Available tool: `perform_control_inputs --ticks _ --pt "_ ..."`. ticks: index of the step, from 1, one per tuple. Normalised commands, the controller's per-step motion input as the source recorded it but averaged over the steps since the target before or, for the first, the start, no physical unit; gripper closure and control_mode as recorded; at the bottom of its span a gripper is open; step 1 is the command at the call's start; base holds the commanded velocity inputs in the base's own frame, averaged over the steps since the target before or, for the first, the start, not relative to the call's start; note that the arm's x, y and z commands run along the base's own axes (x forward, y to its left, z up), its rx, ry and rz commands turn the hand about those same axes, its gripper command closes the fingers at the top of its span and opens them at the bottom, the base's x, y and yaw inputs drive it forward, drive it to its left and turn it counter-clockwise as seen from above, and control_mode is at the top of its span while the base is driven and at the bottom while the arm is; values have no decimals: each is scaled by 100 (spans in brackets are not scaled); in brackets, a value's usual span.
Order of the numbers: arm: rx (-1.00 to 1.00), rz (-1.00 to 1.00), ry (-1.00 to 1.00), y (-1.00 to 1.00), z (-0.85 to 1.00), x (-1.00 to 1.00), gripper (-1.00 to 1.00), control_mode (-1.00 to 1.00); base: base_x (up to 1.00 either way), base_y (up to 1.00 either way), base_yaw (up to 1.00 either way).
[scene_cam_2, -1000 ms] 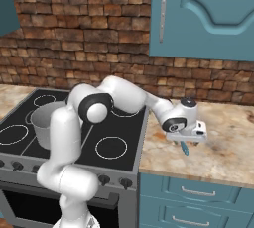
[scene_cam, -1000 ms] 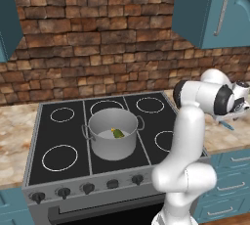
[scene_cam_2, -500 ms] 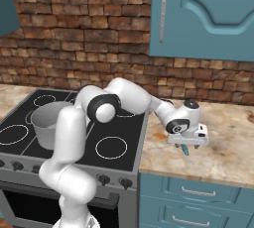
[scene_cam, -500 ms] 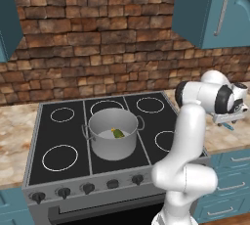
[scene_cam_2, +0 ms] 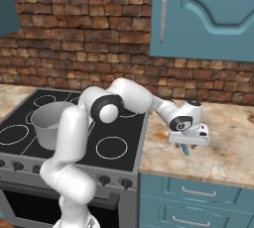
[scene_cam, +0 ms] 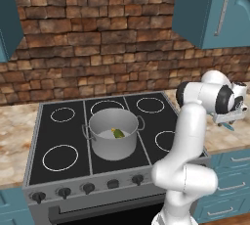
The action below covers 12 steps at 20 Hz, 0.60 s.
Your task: Put the cucumber and mushroom in the pot. Retrieve the spatula and lightly stir the vegetables in the pot.
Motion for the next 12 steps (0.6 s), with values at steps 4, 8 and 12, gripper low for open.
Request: perform_control_inputs --ticks 4,8,12 --pt "0 0 8 0 -44 -31 100 -100 0 0 0" --pt "0 0 4 14 -33 -30 100 -100 0 0 0" --pt "0 0 0 5 -3 -18 100 -100 0 0 0"
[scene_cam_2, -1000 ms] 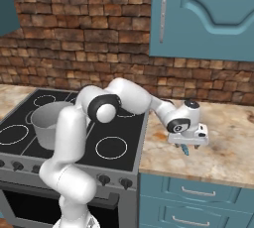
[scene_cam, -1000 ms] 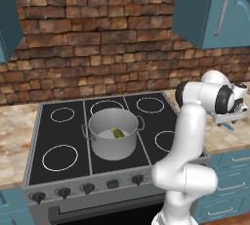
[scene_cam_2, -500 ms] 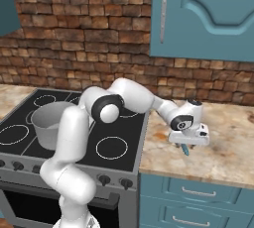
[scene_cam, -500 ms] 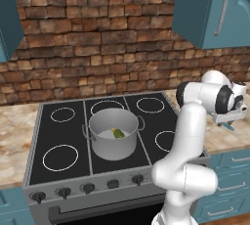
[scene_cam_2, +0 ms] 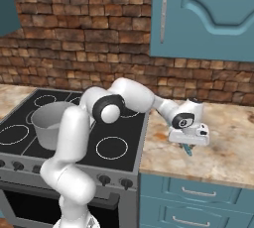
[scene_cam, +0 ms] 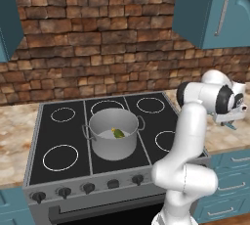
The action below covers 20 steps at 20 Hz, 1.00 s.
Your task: Put the cucumber and mushroom in the pot. Retrieve the spatula and lightly stir the vegetables in the pot.
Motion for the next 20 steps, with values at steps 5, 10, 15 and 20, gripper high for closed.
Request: perform_control_inputs --ticks 5,10,15,20 --pt "0 0 -4 10 51 -30 100 -100 0 0 0" --pt "-1 -3 -4 24 58 -52 100 -100 0 0 0" --pt "-1 -16 -1 48 39 -57 100 -100 0 0 0" --pt "0 -10 -9 44 48 -45 100 -100 0 0 0"
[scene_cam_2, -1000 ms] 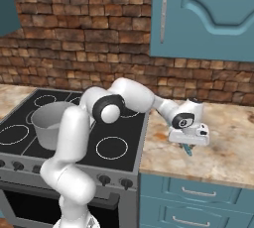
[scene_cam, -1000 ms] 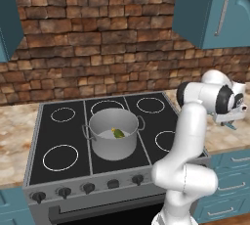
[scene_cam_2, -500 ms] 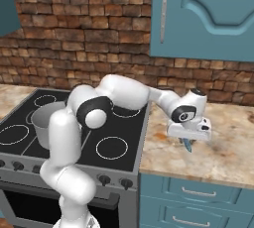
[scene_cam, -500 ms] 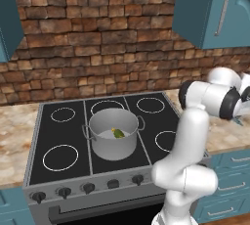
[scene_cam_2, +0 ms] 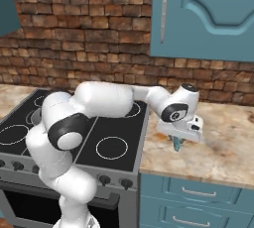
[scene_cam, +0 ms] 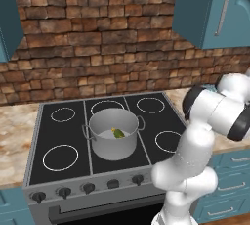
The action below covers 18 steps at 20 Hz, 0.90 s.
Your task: Put the cucumber and mushroom in the pot. Retrieve the spatula and lightly stir the vegetables in the pot.
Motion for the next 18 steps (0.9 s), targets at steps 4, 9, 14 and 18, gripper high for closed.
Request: perform_control_inputs --ticks 4,9,14,18 --pt "0 2 -15 42 19 -47 100 -100 0 0 0" --pt "5 0 -25 59 18 -47 100 -100 0 0 0" --pt "17 -9 -20 59 48 -40 100 -100 0 0 0" --pt "24 -33 18 43 56 -35 100 -100 0 0 0"
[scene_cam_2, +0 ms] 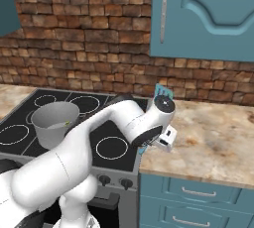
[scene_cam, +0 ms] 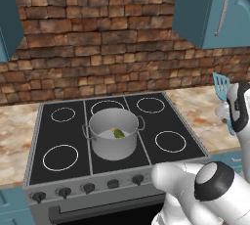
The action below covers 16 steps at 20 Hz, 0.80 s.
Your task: Put the cucumber and mushroom in the pot. Retrieve the spatula and lightly stir the vegetables in the pot.
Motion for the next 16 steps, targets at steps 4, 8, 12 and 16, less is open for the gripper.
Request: perform_control_inputs --ticks 4,8,12,16 --pt "30 -30 27 58 54 -14 100 -100 0 0 0" --pt "32 -18 7 70 49 -14 100 -100 0 0 0" --pt "47 -28 26 62 34 -20 100 -100 0 0 0" --pt "54 -26 18 64 35 -21 100 -100 0 0 0"
